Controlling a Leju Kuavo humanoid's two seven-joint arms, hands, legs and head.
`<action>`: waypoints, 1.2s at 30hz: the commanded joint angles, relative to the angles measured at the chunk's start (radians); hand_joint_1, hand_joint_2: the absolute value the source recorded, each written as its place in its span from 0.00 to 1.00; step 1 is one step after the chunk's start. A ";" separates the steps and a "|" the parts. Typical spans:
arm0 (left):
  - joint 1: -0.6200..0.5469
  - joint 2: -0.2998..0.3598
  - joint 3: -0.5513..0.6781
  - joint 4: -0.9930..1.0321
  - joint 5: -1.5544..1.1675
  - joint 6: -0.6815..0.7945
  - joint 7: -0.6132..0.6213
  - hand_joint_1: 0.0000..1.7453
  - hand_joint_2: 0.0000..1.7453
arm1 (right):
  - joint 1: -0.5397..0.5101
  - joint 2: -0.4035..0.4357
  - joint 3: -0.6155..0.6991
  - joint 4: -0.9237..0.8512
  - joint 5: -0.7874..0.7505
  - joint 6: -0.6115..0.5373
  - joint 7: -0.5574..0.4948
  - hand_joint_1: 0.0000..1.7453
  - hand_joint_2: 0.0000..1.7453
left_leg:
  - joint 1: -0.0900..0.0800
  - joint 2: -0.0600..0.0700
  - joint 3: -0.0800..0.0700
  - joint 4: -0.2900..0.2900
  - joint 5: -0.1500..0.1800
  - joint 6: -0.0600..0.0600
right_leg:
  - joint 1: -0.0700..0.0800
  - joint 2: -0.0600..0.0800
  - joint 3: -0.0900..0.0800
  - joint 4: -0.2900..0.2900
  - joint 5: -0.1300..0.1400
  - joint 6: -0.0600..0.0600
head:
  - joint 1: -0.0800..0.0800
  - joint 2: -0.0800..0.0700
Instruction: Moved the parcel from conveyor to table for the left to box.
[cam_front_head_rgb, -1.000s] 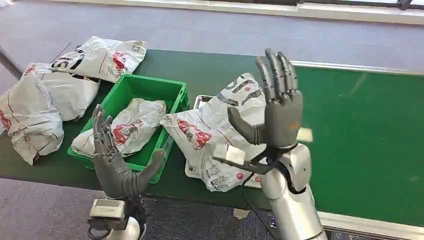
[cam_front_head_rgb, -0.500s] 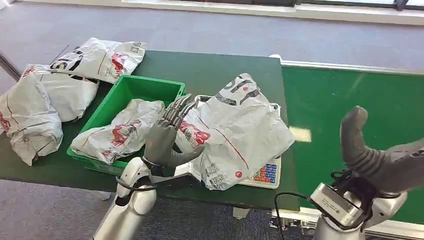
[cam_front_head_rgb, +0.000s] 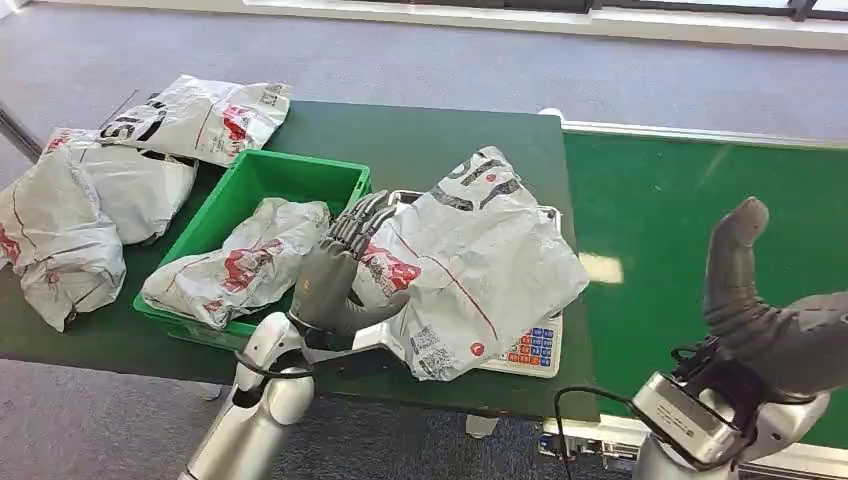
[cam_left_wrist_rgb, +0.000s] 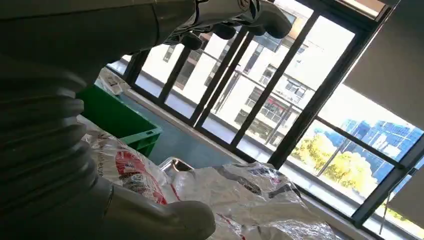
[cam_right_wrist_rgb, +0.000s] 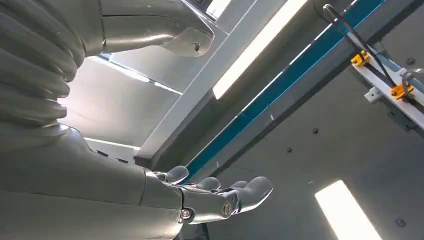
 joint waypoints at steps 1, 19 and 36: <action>-0.040 0.027 -0.036 0.062 -0.001 -0.007 0.004 0.00 1.00 | 0.025 0.031 -0.042 -0.003 -0.003 0.002 -0.002 0.00 1.00 | 0.000 -0.002 0.001 -0.001 0.001 0.000 | 0.000 -0.003 0.002 -0.001 0.000 0.000 | 0.000 0.000; -0.040 0.027 -0.036 0.062 -0.001 -0.007 0.004 0.00 1.00 | 0.025 0.031 -0.042 -0.003 -0.003 0.002 -0.002 0.00 1.00 | 0.000 -0.002 0.001 -0.001 0.001 0.000 | 0.000 -0.003 0.001 -0.001 0.000 0.000 | 0.000 0.000; -0.040 0.027 -0.036 0.062 -0.001 -0.007 0.004 0.00 1.00 | 0.025 0.031 -0.042 -0.003 -0.003 0.002 -0.002 0.00 1.00 | 0.000 -0.002 0.001 -0.003 0.001 0.000 | 0.001 -0.004 0.002 -0.003 0.000 -0.001 | 0.000 0.000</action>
